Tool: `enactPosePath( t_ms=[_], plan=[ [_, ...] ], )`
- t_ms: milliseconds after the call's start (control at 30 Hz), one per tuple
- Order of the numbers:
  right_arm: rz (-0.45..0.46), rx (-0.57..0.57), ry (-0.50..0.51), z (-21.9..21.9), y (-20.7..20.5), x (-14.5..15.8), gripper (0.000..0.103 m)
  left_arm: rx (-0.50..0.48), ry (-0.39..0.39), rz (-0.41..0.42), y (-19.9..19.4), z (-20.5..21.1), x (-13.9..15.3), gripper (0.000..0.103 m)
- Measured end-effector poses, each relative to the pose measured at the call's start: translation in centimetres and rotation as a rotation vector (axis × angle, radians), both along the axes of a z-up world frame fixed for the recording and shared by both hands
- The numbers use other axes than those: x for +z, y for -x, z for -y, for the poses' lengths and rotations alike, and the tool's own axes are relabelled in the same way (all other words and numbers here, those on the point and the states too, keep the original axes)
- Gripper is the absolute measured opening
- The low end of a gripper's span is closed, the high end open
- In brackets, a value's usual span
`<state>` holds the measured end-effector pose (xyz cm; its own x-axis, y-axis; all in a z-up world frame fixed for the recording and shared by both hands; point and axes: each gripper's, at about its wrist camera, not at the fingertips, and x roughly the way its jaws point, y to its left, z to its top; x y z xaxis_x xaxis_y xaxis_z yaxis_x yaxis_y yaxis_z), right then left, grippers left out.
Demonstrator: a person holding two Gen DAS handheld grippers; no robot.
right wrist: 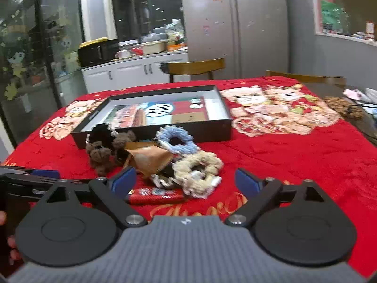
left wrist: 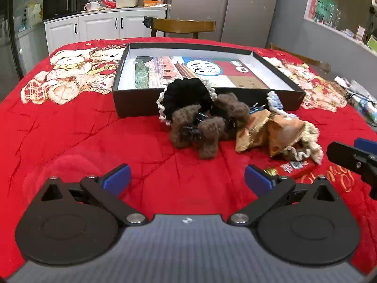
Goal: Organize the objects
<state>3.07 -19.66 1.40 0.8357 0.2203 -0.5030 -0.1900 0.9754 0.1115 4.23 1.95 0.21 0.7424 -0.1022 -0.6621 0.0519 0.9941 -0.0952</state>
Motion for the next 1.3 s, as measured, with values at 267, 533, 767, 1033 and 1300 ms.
enactPosePath(
  t_ms=[267,533,767,1033,1300],
  plan=[
    [-0.011,0.063,-0.011,-1.8,-2.4,0.1,0.091,0.016,-0.007,-0.022,-3.2,-0.3,0.0,0.103],
    [-0.011,0.087,-0.033,-2.7,-3.3,-0.1,0.091,0.01,-0.024,-0.007,-4.4,-0.5,-0.2,0.103],
    [-0.03,0.089,-0.051,-2.6,-4.0,-0.6,0.088,0.001,-0.037,-0.003,-5.4,-0.3,-1.1,0.103],
    [-0.047,0.106,-0.059,-3.0,-5.1,-1.2,0.088,-0.01,-0.052,0.014,-6.5,-0.5,-1.6,0.103],
    [-0.084,0.106,-0.082,-3.3,-6.1,-2.5,0.086,-0.009,-0.092,0.051,-6.5,-0.3,-2.3,0.103]
  ],
)
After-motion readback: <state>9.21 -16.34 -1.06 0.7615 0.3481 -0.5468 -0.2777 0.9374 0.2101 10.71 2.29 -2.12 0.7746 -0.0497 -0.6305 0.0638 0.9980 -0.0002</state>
